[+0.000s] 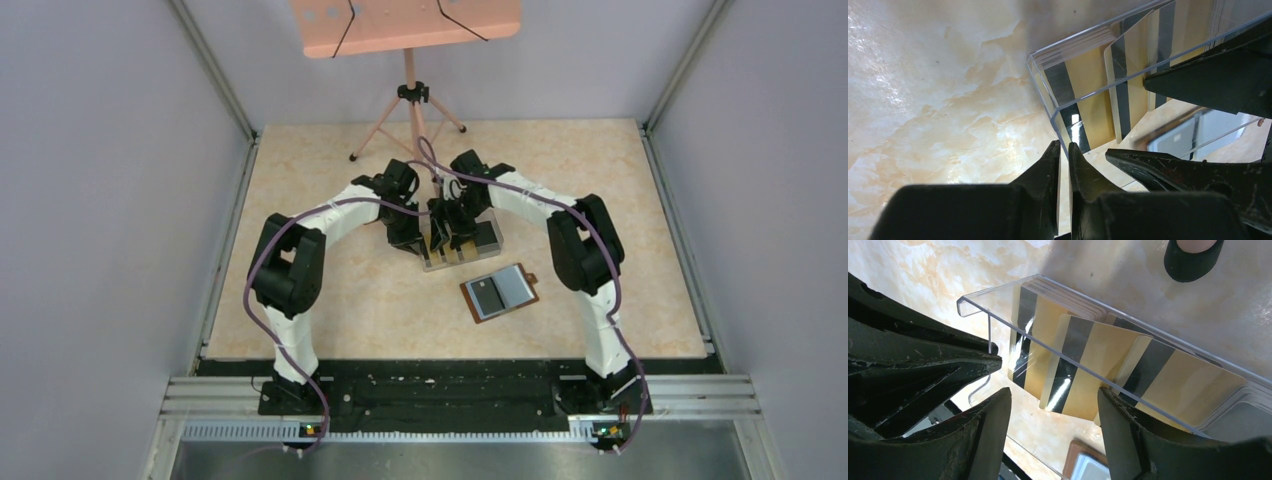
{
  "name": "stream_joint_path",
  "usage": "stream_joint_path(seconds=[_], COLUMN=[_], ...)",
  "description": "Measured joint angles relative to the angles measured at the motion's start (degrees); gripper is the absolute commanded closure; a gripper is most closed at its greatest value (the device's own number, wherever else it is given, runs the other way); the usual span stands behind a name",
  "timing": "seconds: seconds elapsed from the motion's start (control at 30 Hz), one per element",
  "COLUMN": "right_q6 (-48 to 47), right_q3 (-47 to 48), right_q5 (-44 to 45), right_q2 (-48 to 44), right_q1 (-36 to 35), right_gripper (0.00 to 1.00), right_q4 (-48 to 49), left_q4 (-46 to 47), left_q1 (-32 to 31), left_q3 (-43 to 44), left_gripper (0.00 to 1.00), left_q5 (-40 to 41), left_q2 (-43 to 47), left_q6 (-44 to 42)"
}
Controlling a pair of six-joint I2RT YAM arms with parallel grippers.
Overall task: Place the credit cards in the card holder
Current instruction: Pick up the credit card from the storage box.
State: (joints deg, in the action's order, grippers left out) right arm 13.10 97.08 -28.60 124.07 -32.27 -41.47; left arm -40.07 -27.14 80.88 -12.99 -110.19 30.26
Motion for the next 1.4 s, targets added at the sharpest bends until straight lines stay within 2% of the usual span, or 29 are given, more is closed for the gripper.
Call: stream_joint_path(seconds=[0.07, 0.13, 0.47, 0.57, 0.7, 0.87, 0.97, 1.0, 1.27, 1.33, 1.4], right_q6=[-0.37, -0.92, -2.1, -2.45, -2.6, -2.38, -2.38, -2.47, -2.4, -2.4, -2.14], right_q3=[0.2, 0.57, 1.92, 2.03, 2.03, 1.9, 1.55, 1.49, 0.35, 0.35, 0.2], right_q5=[0.52, 1.6, 6.64, 6.45, 4.87, 1.73, -0.26, -0.63, -2.14, -1.99, -1.62], right_q2=[0.11, 0.28, 1.25, 1.25, 1.25, 1.46, 1.46, 1.46, 2.01, 2.21, 2.4], right_q1=[-0.35, -0.76, -2.19, -2.23, -2.16, -2.05, -1.55, -1.44, -0.72, -0.52, -0.35], right_gripper=[0.38, 0.46, 0.5, 0.51, 0.45, 0.32, 0.3, 0.31, 0.62, 0.73, 0.76], right_q4=[-0.31, -0.94, -3.19, -3.21, -2.99, -2.64, -1.64, -1.38, -1.01, -0.81, -0.76], left_q4=[-0.26, -0.68, -1.62, -2.01, -3.02, -2.89, -1.46, -0.66, 3.76, 4.17, 4.44], left_q1=[-0.02, -0.04, -0.31, -0.35, -0.42, -0.26, 0.39, 0.5, 0.92, 0.76, 0.5], left_q3=[0.17, 0.61, 1.49, 1.84, 2.84, 3.61, 3.19, 2.97, 2.62, 2.47, 2.45], left_gripper=[0.89, 0.89, 0.88, 0.83, 0.74, 0.69, 0.67, 0.67, 0.67, 0.67, 0.67], left_q5=[0.0, 0.0, 0.2, 0.46, 0.44, -0.22, -1.29, -1.7, -4.04, -5.22, -5.88], left_q2=[-0.09, -0.37, -0.72, -0.74, -0.85, -0.37, 0.87, 1.33, 1.84, 1.84, 1.84], left_q6=[0.0, -0.02, -0.02, -0.11, -0.55, -0.11, 0.7, 0.79, 2.29, 2.75, 2.84])
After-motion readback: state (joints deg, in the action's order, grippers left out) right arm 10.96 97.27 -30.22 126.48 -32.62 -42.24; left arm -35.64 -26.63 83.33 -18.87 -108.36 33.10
